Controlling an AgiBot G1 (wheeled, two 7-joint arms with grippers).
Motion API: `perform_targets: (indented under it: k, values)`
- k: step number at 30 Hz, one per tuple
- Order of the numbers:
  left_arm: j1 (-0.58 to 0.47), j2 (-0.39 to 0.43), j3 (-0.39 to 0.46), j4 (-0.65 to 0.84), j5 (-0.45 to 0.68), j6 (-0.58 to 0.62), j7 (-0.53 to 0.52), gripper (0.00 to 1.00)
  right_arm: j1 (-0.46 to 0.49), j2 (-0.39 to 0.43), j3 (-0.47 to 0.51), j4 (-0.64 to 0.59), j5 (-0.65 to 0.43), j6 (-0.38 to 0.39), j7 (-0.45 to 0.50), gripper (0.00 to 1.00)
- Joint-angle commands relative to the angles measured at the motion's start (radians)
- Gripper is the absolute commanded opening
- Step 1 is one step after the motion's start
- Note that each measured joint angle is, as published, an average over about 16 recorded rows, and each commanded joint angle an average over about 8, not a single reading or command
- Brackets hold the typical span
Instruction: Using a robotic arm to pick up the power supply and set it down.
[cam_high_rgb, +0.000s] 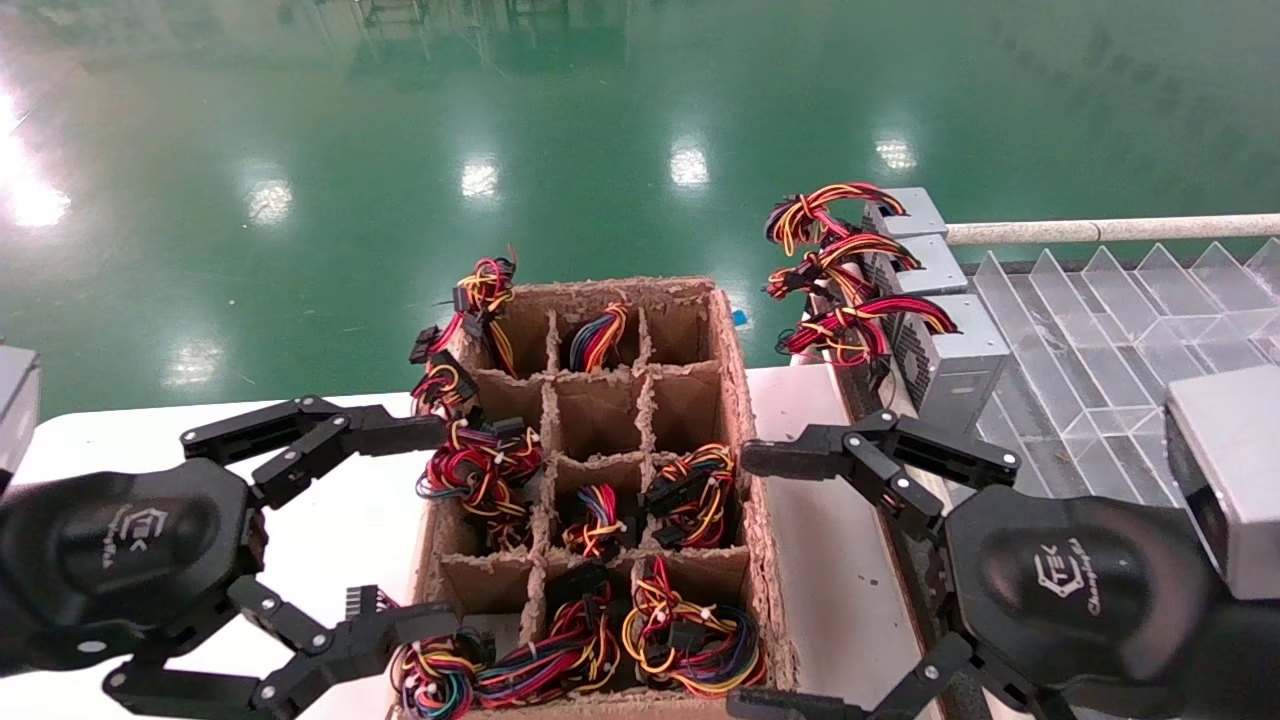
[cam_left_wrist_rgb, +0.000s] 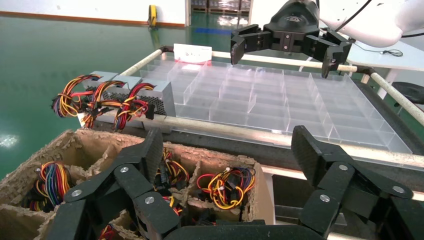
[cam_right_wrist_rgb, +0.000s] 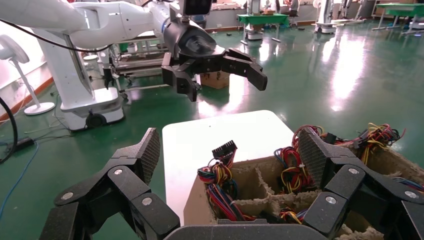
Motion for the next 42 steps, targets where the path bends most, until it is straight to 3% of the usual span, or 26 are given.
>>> perform_targets:
  k: [1,42]
  values:
    - [0.000,0.000,0.000,0.000,0.000,0.000,0.000,1.00,-0.002,0.000,0.001,-0.001,0.004,-0.002,-0.001,1.00]
    - [0.000,0.000,0.000,0.000,0.000,0.000,0.000,1.00,0.011,-0.001,-0.005,0.002,-0.021,0.012,0.007,1.00]
